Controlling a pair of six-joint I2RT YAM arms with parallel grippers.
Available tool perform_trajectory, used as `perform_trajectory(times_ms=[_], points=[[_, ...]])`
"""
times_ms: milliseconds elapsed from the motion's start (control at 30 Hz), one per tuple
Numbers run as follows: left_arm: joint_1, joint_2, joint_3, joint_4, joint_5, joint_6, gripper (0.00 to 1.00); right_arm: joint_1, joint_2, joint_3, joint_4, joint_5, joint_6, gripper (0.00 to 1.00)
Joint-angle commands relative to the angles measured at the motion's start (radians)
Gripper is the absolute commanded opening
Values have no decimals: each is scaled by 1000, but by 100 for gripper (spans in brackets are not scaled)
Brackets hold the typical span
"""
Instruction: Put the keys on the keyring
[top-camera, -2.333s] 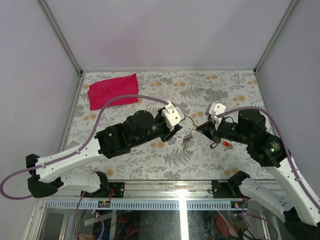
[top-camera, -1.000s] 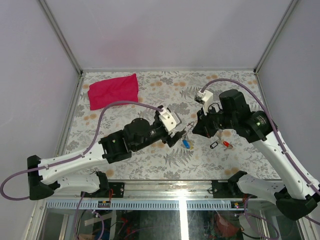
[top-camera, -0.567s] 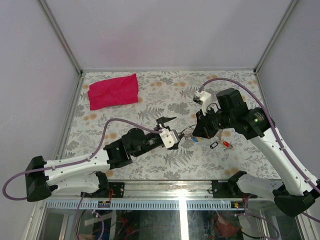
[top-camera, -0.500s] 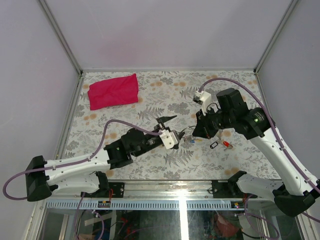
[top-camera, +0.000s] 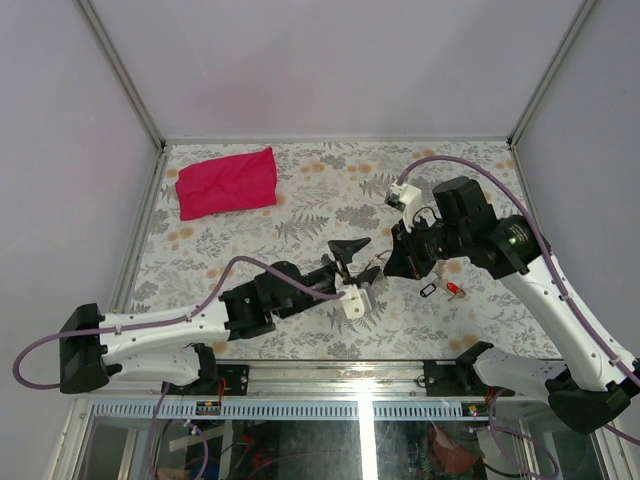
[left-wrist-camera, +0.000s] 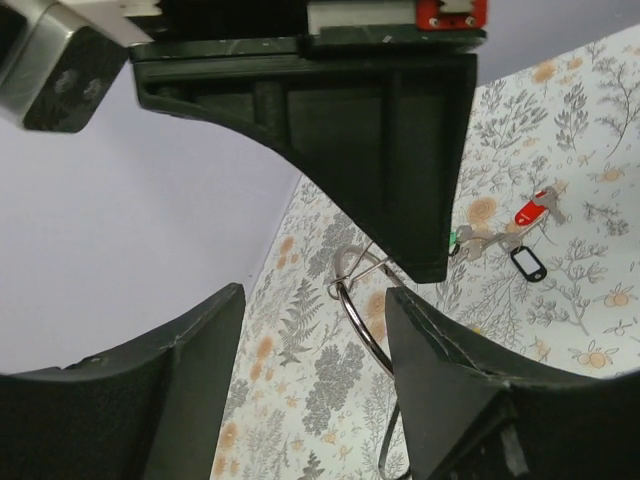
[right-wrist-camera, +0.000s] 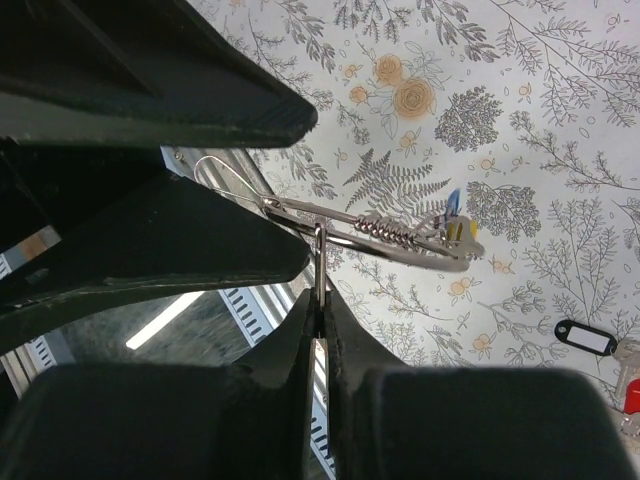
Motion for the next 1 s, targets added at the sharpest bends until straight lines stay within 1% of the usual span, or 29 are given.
perform_trajectory(times_ms=[0, 167, 600, 867, 967], points=[[-20, 13, 39, 14, -32, 98, 58, 2, 5, 32, 0, -46, 11, 0], [-32, 38, 57, -18, -46, 173, 52, 2, 2, 27, 1, -56, 10, 0], [-76, 79, 68, -33, -87, 371, 41, 1, 10, 11, -3, -59, 9, 0], [-113, 97, 66, -27, -119, 437, 33, 1, 15, 7, 0, -65, 7, 0], [-123, 103, 66, -28, -121, 448, 29, 2, 16, 4, 0, -68, 5, 0]])
